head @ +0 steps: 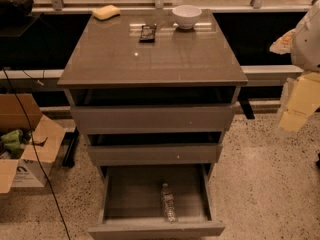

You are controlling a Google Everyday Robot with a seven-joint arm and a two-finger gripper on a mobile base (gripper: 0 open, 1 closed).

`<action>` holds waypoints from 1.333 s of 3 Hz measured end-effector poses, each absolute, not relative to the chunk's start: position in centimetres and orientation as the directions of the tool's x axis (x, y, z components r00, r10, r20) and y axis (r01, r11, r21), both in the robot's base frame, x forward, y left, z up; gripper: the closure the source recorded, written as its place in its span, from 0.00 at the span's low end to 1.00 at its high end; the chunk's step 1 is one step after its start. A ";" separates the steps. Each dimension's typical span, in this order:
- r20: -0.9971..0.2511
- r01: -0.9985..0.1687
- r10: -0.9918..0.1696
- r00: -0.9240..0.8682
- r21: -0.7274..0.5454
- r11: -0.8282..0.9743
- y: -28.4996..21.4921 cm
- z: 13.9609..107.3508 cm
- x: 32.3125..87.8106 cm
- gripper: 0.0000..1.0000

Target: Pick water bottle from bottom drawer and place on counter

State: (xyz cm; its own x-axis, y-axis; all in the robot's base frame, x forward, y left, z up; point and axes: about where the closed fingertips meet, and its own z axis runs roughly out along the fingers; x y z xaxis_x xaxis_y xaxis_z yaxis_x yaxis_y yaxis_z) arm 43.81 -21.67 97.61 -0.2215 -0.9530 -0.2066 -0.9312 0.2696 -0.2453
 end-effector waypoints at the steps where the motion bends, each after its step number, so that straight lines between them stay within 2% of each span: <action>1: -0.208 -0.931 -0.952 -0.226 -0.242 0.274 -21.4 97.5 43.8 0.00; 4: -0.205 -0.912 -0.912 -0.356 -0.136 0.386 -13.5 90.8 44.7 0.00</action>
Offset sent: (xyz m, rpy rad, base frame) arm -0.0050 0.0437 -0.0199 0.0269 0.0670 -0.0565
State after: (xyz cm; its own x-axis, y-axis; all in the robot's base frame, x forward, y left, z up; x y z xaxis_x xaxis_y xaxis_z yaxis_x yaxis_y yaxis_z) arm 44.69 -13.45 90.77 -0.3557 -0.9119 -0.2046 -0.9122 0.3864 -0.1363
